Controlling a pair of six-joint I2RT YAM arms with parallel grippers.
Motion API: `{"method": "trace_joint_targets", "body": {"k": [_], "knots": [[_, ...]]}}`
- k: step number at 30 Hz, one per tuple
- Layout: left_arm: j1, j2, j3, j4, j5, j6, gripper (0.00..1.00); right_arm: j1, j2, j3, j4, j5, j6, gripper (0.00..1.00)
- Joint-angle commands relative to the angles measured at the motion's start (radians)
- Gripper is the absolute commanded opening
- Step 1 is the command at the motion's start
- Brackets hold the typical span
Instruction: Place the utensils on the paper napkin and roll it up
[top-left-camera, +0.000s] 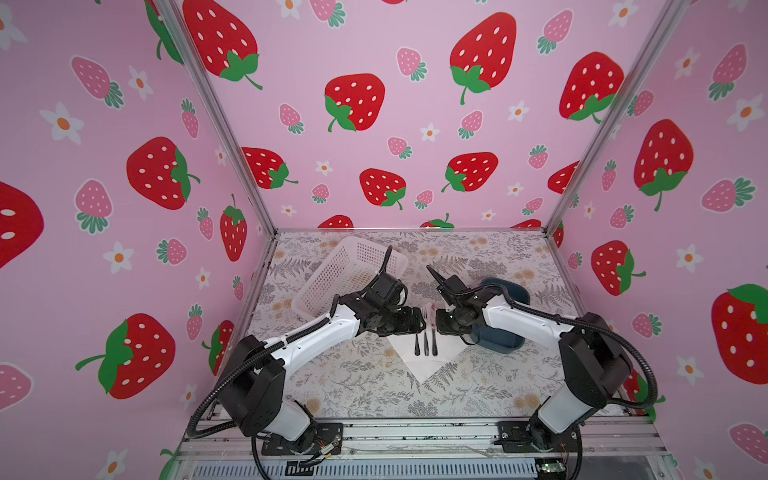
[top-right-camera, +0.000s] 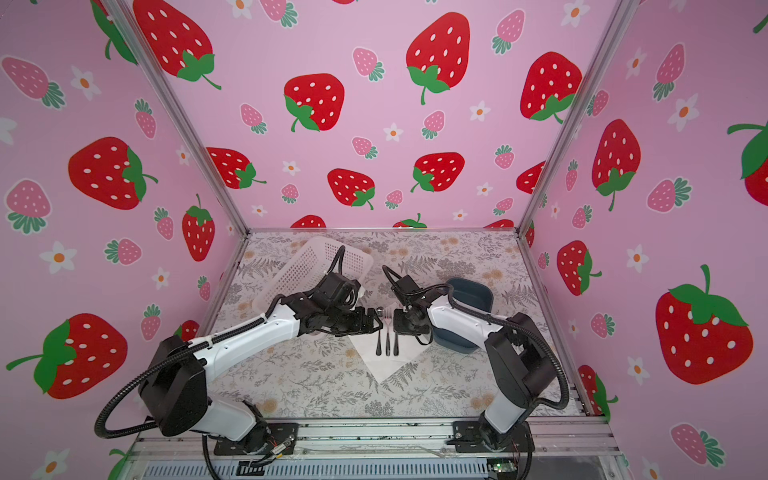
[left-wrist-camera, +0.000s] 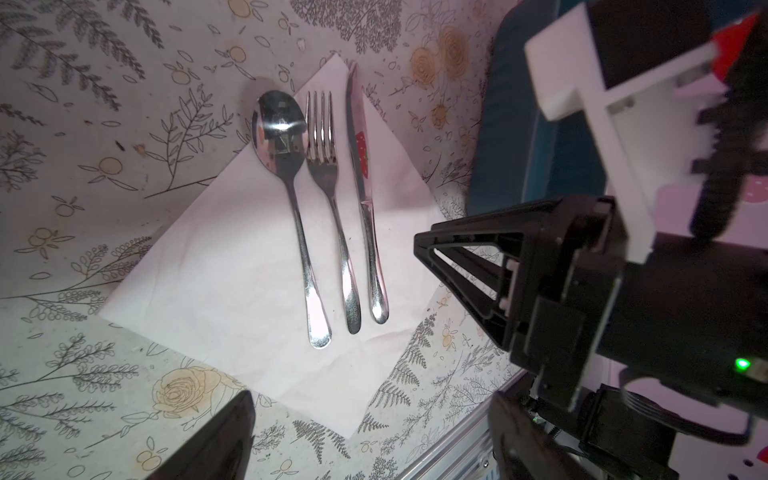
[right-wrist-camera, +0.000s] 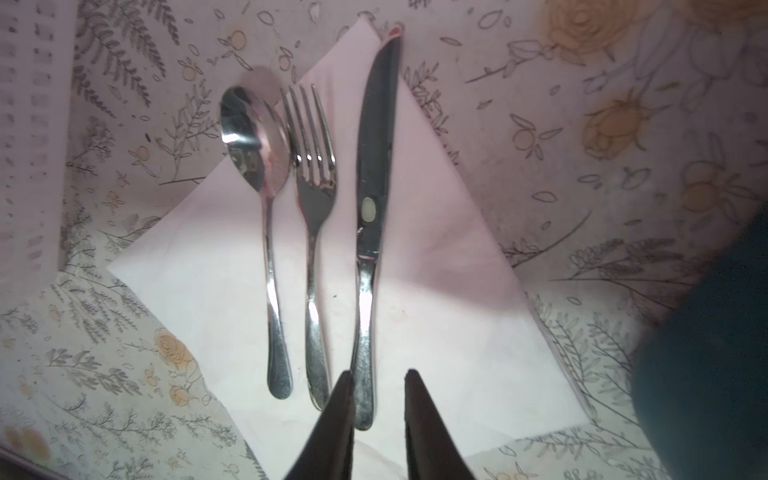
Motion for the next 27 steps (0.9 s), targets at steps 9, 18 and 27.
{"method": "trace_joint_targets", "body": {"k": [9, 18, 27], "knots": [[0.084, 0.020, -0.020, -0.050, -0.078, 0.022, 0.89, -0.121, -0.145, -0.148, -0.038, 0.138, 0.021, 0.26], [0.181, 0.005, -0.066, -0.074, -0.103, 0.054, 0.90, -0.210, -0.341, -0.252, 0.001, 0.045, -0.092, 0.34], [0.187, -0.098, -0.086, -0.087, -0.036, 0.042, 0.90, -0.019, -0.514, -0.450, 0.312, -0.194, 0.133, 0.45]]}}
